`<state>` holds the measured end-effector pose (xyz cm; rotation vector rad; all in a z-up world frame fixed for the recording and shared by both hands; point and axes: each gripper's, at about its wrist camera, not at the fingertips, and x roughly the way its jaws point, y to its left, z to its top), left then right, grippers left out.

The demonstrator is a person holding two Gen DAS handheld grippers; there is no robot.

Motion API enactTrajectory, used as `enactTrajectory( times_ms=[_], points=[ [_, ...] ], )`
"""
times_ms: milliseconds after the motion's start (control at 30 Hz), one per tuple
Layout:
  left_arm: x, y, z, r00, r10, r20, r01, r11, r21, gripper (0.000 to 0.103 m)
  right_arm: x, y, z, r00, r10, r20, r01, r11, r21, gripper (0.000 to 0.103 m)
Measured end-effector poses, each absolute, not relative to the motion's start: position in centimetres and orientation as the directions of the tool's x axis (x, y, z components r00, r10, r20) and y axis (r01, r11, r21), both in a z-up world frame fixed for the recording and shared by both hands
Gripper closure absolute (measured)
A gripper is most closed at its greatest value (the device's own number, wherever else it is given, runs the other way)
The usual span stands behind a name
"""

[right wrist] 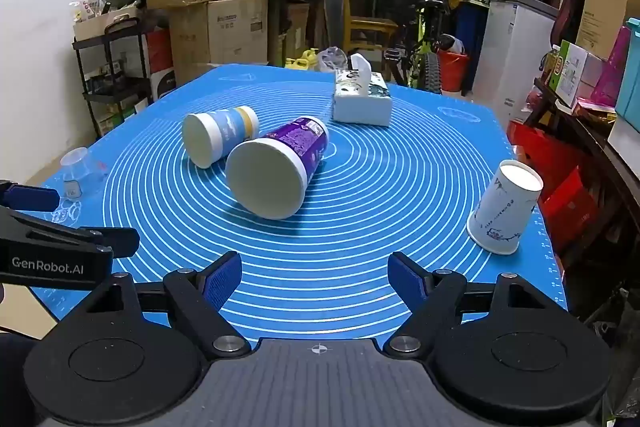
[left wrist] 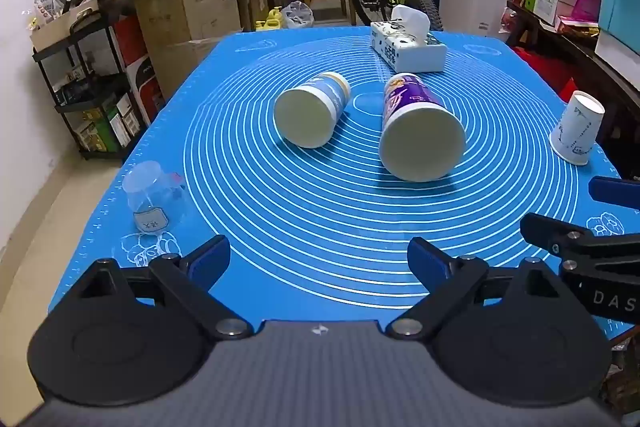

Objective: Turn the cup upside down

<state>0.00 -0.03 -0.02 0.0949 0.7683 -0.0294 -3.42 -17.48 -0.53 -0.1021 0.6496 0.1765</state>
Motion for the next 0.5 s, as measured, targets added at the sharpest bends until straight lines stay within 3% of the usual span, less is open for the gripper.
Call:
enactTrajectory(
  times_ms=[500],
  points=[
    [-0.3,-1.1,-0.3,0.731,0.025,-0.682,0.043,0.996,0.082,0.008,-3.3,-17.5,-0.6,0.779,0.130,-0.613,-0.195,0.980,-0.040,0.020]
  ],
)
